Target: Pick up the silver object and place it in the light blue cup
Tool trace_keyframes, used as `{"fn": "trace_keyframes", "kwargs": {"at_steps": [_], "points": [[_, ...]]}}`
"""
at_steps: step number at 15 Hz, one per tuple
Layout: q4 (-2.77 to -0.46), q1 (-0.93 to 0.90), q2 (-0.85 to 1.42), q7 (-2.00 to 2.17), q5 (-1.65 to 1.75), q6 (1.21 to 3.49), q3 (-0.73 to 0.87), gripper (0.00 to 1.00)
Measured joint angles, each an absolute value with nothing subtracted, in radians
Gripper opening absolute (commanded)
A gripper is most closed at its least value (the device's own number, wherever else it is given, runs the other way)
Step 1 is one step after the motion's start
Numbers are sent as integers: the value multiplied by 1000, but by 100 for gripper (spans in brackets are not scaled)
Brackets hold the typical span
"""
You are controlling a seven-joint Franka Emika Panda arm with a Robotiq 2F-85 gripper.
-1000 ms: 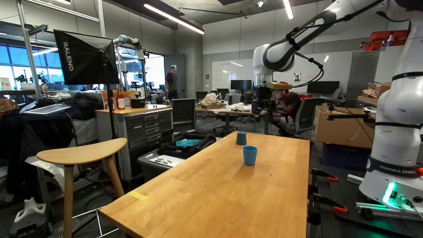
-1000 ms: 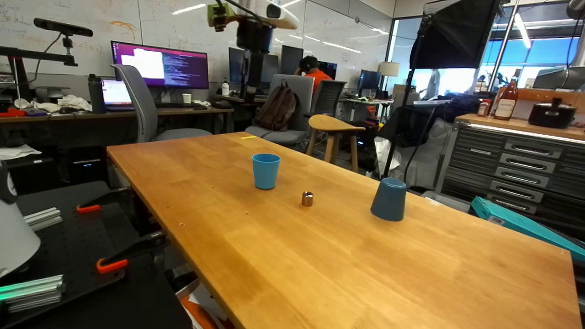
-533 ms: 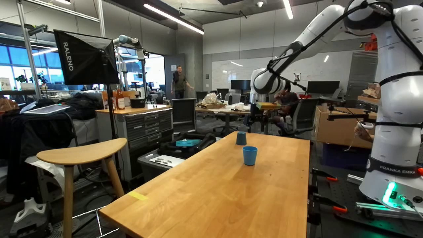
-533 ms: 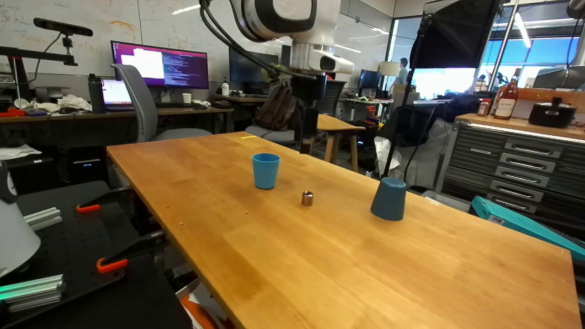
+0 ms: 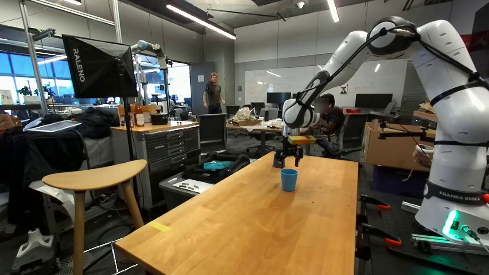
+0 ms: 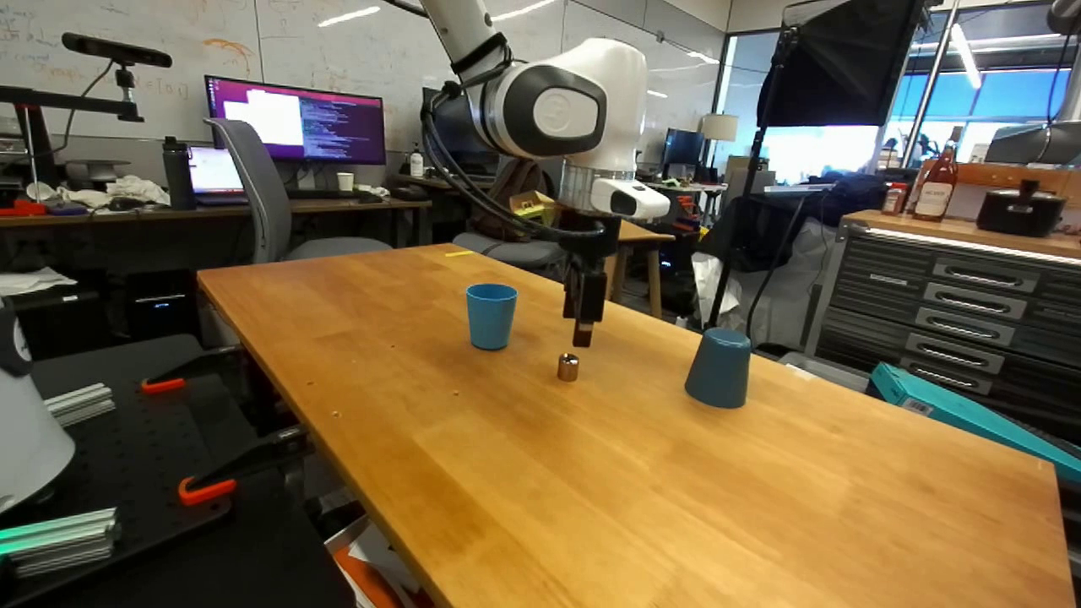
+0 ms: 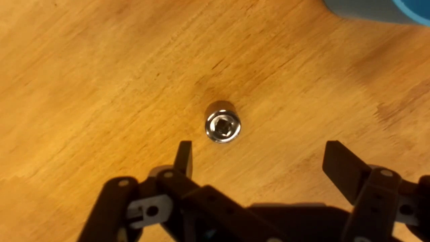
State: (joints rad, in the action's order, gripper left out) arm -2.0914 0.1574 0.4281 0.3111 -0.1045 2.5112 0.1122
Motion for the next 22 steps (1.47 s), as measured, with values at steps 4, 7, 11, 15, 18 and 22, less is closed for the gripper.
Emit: {"fn": "trace_keyframes", "kwargs": {"at_steps": [4, 7, 11, 15, 18, 22], "points": [[-2075, 160, 468, 311, -134, 2510, 112, 100], [-2075, 167, 478, 310, -164, 2506, 112, 100], [-2075, 179, 483, 306, -188, 2506, 112, 75], [-2075, 183, 489, 301, -190, 2506, 112, 53], [-2075, 185, 496, 297, -196, 2505, 112, 30], [-2075, 193, 497, 281, -233, 2495, 112, 7]]}}
